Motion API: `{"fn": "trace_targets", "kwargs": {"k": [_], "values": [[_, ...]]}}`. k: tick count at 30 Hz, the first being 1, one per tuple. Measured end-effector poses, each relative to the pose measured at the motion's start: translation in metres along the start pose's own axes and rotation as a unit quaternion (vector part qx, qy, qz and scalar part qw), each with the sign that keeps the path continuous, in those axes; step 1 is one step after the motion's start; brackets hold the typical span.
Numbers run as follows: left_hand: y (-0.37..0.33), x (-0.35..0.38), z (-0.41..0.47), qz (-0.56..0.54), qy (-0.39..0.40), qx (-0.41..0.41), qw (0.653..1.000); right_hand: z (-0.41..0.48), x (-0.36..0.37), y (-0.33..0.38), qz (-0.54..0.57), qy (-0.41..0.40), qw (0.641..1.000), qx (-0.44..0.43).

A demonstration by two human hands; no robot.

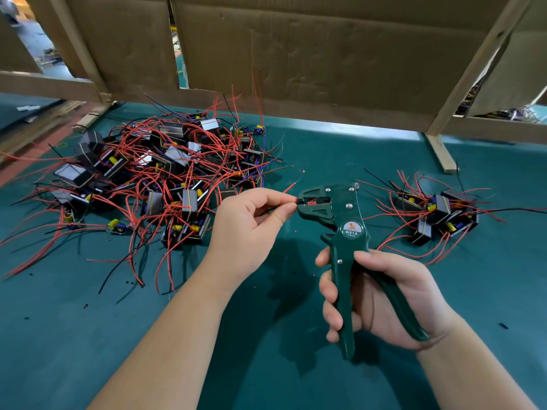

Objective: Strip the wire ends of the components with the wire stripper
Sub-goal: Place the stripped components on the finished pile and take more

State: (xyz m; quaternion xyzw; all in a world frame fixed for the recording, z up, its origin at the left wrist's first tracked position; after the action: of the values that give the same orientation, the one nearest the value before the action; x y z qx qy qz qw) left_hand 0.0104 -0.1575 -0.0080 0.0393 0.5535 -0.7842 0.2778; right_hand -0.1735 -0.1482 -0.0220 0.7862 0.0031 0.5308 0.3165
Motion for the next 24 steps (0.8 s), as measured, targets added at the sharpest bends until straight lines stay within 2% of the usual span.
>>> {"fn": "trace_targets", "kwargs": {"k": [5,8,11,15,18,21,24], "values": [[0.003,0.001,-0.001,0.033,-0.005,0.010,0.999,0.003,0.003,-0.006,0.000,-0.048,0.999,-0.020],[0.008,0.001,0.001,0.057,-0.002,0.015,0.998,0.011,0.006,-0.012,-0.010,-0.147,0.985,-0.086],[0.013,0.007,0.000,0.086,0.055,0.009,0.995,0.016,0.005,-0.011,0.008,-0.213,0.969,-0.124],[0.013,0.004,0.001,0.109,0.037,0.008,0.993,0.016,0.001,-0.003,0.069,-0.137,0.972,-0.179],[0.011,0.000,0.003,0.067,0.029,-0.017,0.997,0.012,-0.005,0.006,0.062,-0.125,0.962,-0.235],[0.008,0.007,-0.001,0.066,0.070,-0.032,0.995,0.011,-0.005,0.007,0.023,-0.099,0.965,-0.243],[0.006,0.020,-0.007,0.059,0.116,-0.051,0.990,0.014,0.004,0.001,-0.016,-0.040,0.972,-0.230]]}}
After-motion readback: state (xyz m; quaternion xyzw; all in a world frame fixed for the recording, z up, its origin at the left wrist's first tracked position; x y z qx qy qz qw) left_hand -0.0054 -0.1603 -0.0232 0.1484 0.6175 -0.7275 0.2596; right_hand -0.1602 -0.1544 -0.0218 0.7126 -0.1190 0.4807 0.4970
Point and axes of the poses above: each hand's wrist, its own z-axis towards the middle knuckle, its own x-axis out of the palm, y = z × x, the point moved 3 cm from there along z, towards the middle knuckle, and after that the axes turned 15 degrees about z, right-handed, at the moved point
